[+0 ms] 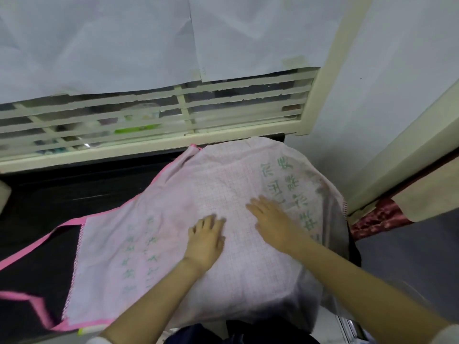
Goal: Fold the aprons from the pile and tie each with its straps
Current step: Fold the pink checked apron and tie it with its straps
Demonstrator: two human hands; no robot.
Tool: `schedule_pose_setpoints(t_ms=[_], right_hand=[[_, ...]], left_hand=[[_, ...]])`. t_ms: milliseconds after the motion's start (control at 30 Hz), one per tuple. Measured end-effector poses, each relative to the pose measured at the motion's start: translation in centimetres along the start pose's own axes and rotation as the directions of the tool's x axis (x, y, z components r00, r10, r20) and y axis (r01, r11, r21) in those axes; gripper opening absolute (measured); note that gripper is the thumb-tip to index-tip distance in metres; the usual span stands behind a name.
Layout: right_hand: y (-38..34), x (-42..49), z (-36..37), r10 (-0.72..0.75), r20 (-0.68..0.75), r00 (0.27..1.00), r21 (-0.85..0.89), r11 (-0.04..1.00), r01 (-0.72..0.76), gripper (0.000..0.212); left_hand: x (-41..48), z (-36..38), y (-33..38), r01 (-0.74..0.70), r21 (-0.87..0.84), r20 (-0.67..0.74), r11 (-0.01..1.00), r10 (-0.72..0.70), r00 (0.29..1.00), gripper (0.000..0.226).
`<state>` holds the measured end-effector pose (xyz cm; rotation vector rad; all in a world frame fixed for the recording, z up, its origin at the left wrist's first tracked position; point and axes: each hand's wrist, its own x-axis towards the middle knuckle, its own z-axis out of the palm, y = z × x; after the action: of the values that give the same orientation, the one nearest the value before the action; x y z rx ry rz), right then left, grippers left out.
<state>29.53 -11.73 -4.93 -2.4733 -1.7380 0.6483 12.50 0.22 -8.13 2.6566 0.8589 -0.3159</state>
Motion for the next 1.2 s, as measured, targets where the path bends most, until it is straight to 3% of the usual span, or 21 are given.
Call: schedule_pose_setpoints(t_ms=[100, 167, 533, 600, 700, 833, 1000, 1200], right_hand=[[-1.1, 0.9, 1.8, 0.031, 0.250, 0.968, -0.069, 0.997, -0.014, 0.059], [-1.7, 1.7, 2.7, 0.033, 0.333, 0.942, -0.086, 0.996, -0.004, 0.062], [-8.8, 7.8, 3.7, -0.132, 0.392, 0.910, -0.040, 0.986, 0.160, 0.070], [-9.3, 9.1, 2.8, -0.154, 0.322, 0.934, -0.045, 0.983, 0.178, 0.064], [-9.0, 12.1, 0.1, -0.173, 0.073, 0.982, 0.049, 0.984, 0.169, 0.048], [-7.7, 17.8, -4.6, -0.119, -0.168, 0.979, 0.000, 0.993, 0.120, 0.038], [-6.5, 23.2, -7.5, -0.056, -0.170, 0.984, -0.144, 0.989, 0.031, 0.048], [-6.2, 25.1, -7.7, 0.030, -0.079, 0.996, -0.200, 0.979, -0.046, 0.050]], left_hand=[[-1.5, 0.2, -4.6, 0.250, 0.021, 0.210, 0.968, -0.249, 0.945, 0.072], [-2.2, 0.6, -6.9, 0.325, -0.009, 0.271, 0.946, -0.311, 0.911, 0.080], [-3.9, -3.4, -17.3, 0.404, -0.017, 0.282, 0.915, -0.383, 0.880, 0.078], [-3.2, -4.7, -18.5, 0.379, -0.008, 0.233, 0.925, -0.367, 0.900, 0.064], [-0.6, -6.8, -19.9, 0.392, -0.072, 0.182, 0.917, -0.374, 0.909, 0.055], [4.1, -9.9, -20.2, 0.346, -0.126, -0.031, 0.930, -0.352, 0.935, 0.049], [10.3, -13.3, -18.6, 0.149, -0.273, -0.190, 0.950, -0.205, 0.960, 0.055], [14.4, -14.2, -17.4, 0.163, -0.315, -0.133, 0.935, -0.214, 0.968, 0.058]])
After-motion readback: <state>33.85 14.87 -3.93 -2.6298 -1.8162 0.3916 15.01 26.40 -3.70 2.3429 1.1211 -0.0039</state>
